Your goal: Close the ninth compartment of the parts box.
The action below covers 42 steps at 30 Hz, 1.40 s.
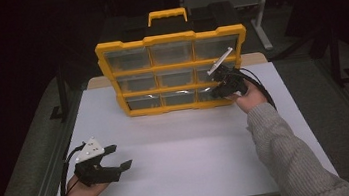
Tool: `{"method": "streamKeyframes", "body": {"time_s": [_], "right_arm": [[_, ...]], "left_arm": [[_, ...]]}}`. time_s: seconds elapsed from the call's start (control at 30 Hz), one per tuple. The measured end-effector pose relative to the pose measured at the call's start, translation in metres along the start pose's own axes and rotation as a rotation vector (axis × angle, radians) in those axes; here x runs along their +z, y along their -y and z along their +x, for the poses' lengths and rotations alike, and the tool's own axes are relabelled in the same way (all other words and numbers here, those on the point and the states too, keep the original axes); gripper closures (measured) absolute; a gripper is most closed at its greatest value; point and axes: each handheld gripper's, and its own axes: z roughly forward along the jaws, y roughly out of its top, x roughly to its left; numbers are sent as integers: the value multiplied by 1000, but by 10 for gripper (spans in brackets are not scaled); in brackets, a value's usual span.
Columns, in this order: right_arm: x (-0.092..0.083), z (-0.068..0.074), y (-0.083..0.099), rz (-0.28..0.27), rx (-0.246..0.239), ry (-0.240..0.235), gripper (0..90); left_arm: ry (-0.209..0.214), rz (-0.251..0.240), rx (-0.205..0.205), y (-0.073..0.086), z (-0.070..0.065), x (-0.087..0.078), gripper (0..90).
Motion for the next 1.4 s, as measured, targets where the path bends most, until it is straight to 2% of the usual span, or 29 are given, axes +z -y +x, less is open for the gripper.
{"method": "streamKeyframes", "body": {"time_s": [0.13, 0.2, 0.23, 0.3, 0.47, 0.67, 0.87, 1.2, 1.4], "right_arm": [[-2, 1, 1, -14, 11, -10, 760], [-2, 2, 2, -18, 10, -13, 744], [-2, 3, 3, -22, 9, -12, 740], [-1, 3, 4, -24, 11, -17, 717], [-1, 6, 7, -43, 34, -40, 680], [-4, 7, 9, -66, 60, -64, 632], [-6, 9, 11, -75, 53, -65, 612], [-10, 14, 21, -88, 83, -85, 581], [-14, 14, 27, -104, 98, -79, 554]], "left_arm": [[10, 2, -6, 0, 0, 1, 219], [12, 12, 7, 0, 0, 2, 216], [15, 8, -7, 1, -1, 3, 216], [14, 10, -4, 1, -2, 3, 216], [10, 5, 5, 0, -1, 2, 216], [16, 13, -4, 1, -1, 5, 216], [18, 18, -3, 1, -1, 6, 216], [15, 26, -5, 1, -2, 7, 213], [14, 28, -2, 2, -1, 8, 213]]}}
